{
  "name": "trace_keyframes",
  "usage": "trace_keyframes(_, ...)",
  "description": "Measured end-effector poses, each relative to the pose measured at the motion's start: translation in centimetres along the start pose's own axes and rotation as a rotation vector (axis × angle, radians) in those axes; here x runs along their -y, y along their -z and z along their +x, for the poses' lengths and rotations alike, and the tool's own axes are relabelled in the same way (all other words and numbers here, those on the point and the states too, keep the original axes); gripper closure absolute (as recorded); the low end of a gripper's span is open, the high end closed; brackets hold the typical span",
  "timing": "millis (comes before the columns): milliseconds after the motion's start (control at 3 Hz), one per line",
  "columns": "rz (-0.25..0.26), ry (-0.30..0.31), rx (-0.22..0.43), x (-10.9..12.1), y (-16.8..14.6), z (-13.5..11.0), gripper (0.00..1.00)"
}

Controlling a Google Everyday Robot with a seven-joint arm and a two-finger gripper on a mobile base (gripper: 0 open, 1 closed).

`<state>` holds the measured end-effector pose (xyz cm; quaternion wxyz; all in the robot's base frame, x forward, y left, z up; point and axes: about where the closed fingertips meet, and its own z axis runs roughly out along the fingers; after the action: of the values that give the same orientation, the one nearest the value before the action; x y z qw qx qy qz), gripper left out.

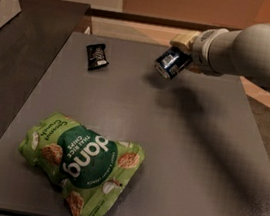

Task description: Place pepsi can upright

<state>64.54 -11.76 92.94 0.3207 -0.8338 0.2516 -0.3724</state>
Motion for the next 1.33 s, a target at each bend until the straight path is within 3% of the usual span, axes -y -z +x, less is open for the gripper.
trace_keyframes(333,-0.003,0.004,-0.001,0.0,0.0,0.0,1.0)
trace_keyframes(667,0.011,0.05,-0.013,0.3,0.2,0.1,1.0)
trace_keyframes(1000,0.036,0.15,-0.027,0.7,0.3,-0.1,1.0)
trace_keyframes(1333,0.067,0.315,-0.05,1.1,0.0,-0.2,1.0)
